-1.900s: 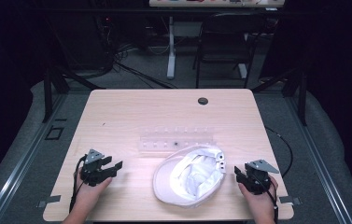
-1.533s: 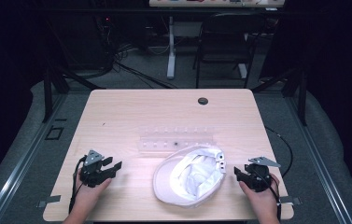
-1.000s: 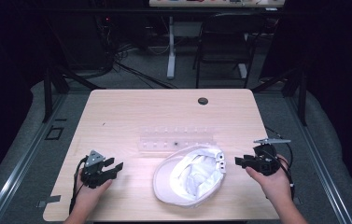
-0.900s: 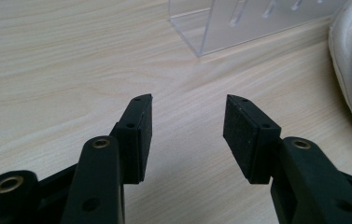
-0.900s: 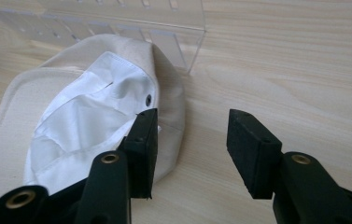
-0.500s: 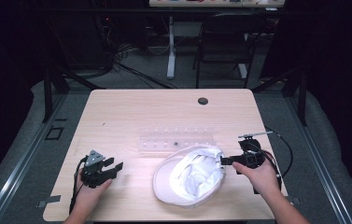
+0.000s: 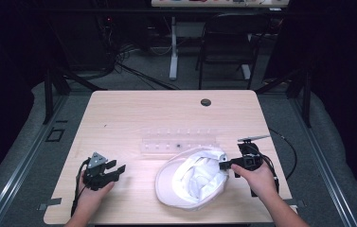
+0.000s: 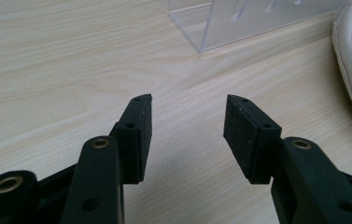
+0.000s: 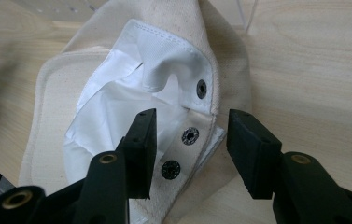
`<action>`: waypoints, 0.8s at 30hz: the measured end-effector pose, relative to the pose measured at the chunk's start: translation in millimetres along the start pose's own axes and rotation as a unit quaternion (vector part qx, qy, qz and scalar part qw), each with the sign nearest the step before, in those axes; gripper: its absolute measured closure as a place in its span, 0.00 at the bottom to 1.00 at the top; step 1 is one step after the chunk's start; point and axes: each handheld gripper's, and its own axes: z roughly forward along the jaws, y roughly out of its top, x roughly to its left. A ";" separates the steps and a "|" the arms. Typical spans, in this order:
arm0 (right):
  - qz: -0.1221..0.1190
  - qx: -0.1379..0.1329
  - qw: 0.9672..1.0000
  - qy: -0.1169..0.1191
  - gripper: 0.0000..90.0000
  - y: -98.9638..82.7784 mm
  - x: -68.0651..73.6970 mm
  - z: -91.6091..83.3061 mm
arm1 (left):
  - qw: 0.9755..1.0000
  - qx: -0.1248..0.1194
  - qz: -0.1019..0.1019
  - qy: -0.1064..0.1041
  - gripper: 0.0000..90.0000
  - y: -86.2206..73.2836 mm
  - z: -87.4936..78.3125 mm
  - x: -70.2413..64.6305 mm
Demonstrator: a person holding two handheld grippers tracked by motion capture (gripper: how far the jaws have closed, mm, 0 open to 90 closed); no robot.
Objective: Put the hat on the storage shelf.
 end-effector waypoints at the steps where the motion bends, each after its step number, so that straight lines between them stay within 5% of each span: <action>1: -0.001 0.003 1.000 -0.001 0.59 -0.3 0.0 1.3 | 1.000 -0.002 0.000 -0.001 0.58 -0.1 0.4 -0.1; 13: 0.035 0.017 0.999 0.016 0.67 -1.3 0.2 8.9 | 1.000 -0.001 0.000 0.002 0.58 -0.1 0.7 0.4; 24: 0.036 0.031 0.999 0.015 0.82 5.4 5.6 1.6 | 1.000 -0.002 -0.001 0.006 0.58 -0.2 1.1 0.5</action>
